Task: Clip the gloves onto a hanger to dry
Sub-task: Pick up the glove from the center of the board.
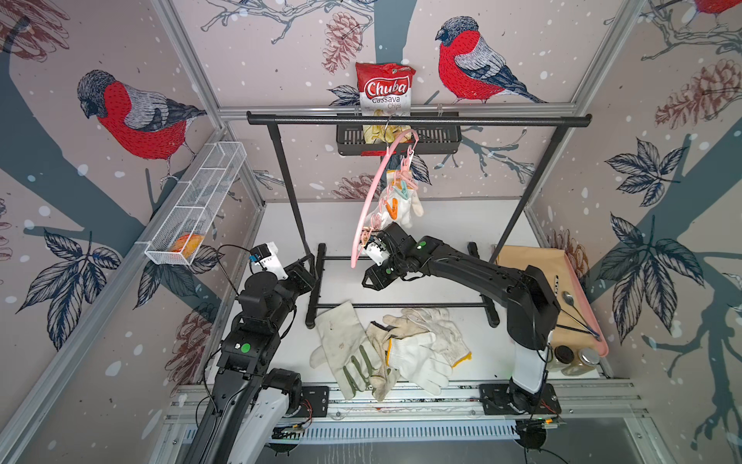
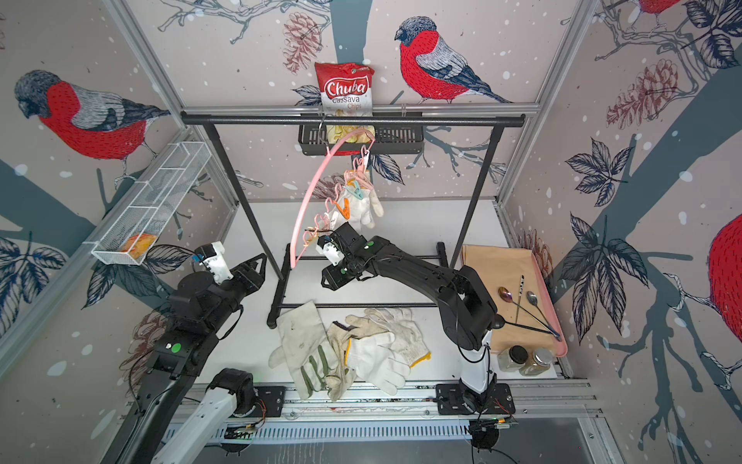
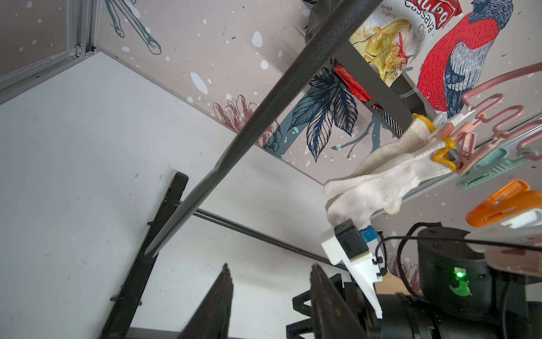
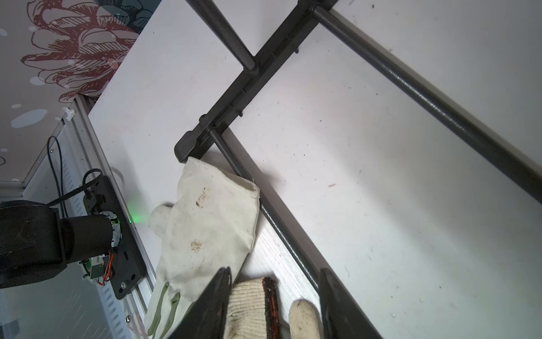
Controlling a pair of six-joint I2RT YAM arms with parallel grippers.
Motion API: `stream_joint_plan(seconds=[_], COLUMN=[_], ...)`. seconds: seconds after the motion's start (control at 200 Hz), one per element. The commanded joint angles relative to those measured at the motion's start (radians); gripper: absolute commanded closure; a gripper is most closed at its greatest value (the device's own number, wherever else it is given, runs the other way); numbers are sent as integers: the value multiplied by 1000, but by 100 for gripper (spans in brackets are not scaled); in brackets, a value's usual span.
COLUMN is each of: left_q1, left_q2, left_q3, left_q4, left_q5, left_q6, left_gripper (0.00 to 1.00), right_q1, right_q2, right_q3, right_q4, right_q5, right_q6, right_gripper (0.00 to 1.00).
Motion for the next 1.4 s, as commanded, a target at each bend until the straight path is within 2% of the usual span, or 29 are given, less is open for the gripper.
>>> stream_joint_plan(seconds=[0.0, 0.145, 0.49, 0.785, 1.396], left_q1=[2, 2, 2, 3, 2], left_q2=[1, -8, -8, -17, -28], left_q3=[2, -13, -25, -30, -56], left_q4=[28, 35, 44, 40, 55], left_q5=[13, 15, 31, 45, 46], left_q6=[16, 7, 8, 7, 3], left_gripper=[56, 56, 56, 56, 56], right_q1=[-1, 6, 62, 117, 150], right_q2=[-11, -34, -98, -144, -170], right_q3=[34, 34, -78, -136, -27], right_q4=[-47, -58, -25, 3, -52], right_q5=[4, 4, 9, 57, 132], right_q6=[-20, -11, 33, 69, 104], right_gripper=[49, 49, 45, 42, 40])
